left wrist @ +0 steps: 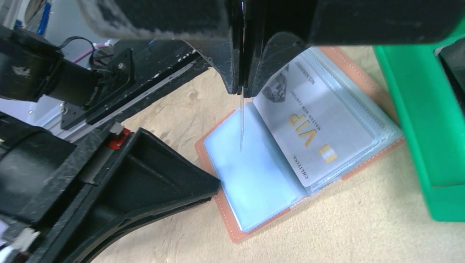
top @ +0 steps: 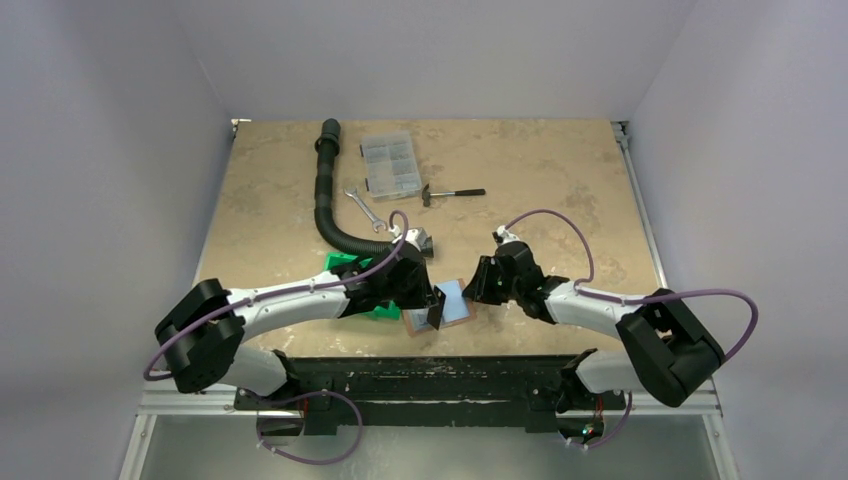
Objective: Put the credit cards into the card holder
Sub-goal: Insert the credit card into the card holder.
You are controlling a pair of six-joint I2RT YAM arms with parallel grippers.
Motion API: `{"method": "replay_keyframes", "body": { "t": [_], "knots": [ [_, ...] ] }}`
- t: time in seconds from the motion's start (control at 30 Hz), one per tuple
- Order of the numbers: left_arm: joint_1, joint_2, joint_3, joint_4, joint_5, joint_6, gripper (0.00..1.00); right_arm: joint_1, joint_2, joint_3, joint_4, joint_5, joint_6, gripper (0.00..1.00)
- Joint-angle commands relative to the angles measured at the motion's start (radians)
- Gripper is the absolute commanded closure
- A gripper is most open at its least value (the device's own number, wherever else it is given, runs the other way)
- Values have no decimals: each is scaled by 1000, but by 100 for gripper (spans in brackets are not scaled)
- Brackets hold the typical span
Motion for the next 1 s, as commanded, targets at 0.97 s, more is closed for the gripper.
{"method": "replay_keyframes", "body": {
  "t": [0.97],
  "knots": [
    [94,-5,-164,161,62,-150,100,12,-10,-34,-81,-3,-2,76]
  ]
}}
